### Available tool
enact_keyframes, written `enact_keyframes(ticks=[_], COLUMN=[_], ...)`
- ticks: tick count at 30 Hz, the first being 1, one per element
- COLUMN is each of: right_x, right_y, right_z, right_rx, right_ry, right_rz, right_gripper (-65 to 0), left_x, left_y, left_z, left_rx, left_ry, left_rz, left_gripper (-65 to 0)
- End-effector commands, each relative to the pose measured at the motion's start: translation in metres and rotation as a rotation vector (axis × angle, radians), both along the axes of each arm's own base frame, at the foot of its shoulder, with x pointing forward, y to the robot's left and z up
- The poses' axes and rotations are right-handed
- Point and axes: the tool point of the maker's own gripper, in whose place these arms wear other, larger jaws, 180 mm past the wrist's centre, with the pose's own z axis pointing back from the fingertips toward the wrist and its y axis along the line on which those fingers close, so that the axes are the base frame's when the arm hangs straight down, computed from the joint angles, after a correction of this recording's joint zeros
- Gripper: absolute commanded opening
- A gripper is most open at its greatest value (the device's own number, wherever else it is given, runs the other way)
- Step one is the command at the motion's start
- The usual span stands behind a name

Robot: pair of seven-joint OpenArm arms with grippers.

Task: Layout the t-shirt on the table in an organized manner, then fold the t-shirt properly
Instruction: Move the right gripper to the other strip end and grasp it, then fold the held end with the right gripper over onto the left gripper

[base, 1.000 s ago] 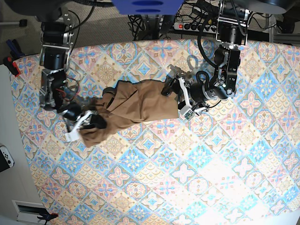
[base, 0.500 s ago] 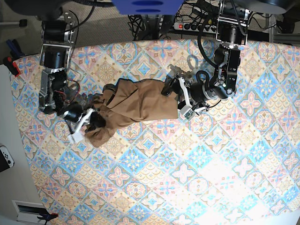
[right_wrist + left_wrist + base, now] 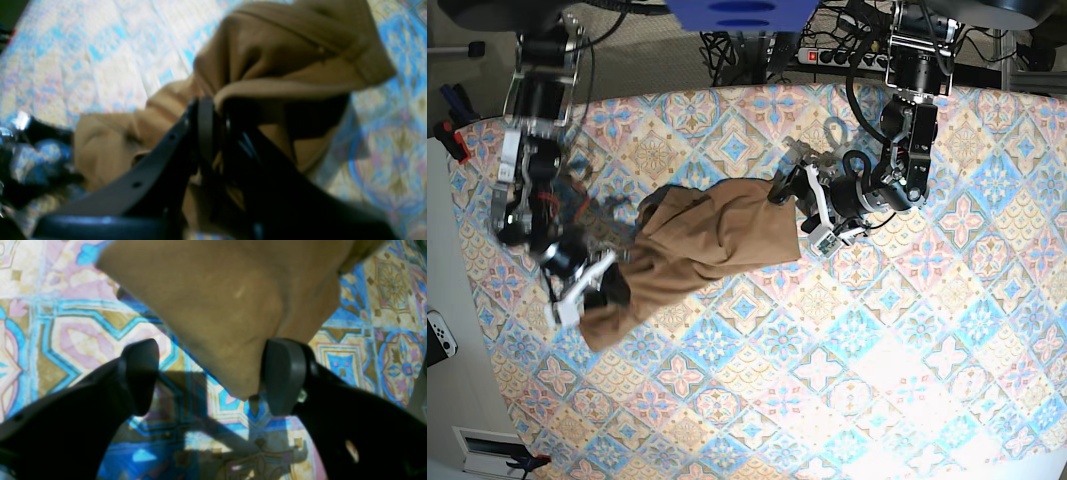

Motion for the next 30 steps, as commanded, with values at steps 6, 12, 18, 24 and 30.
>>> enact_keyframes(ticks=[6,12,18,24,30], right_x=[-0.007,-0.016,-0.015,-0.036,-0.046], right_y=[0.004,0.04,0.083,0.11,0.136], right_z=[0.026,0.003,0.024,0.002,-0.011], right_rx=[-0.123,-0.244,-0.269,-0.368,-0.566], right_ry=[-0.092,-0.056,-0.149,-0.123,-0.151], right_rz=[-0.01,0.108,0.142,0.218,0.316], right_gripper=[-65.0,-65.0,-65.0,-65.0,-65.0], left_x=[0.007,0.007,0.007,0.007,0.009], left_y=[-0.016,-0.017,-0.017,-0.017,-0.017], left_z=[0.013,0.014,0.013,0.013,0.014], left_rx=[-0.048,-0.052,-0.052,-0.052,-0.052], left_ry=[-0.035,-0.035,-0.033,-0.031,-0.036], left_rz=[-0.001,-0.001,0.001,0.001,0.001], left_gripper=[-18.0,-18.0,-18.0,-18.0,-18.0])
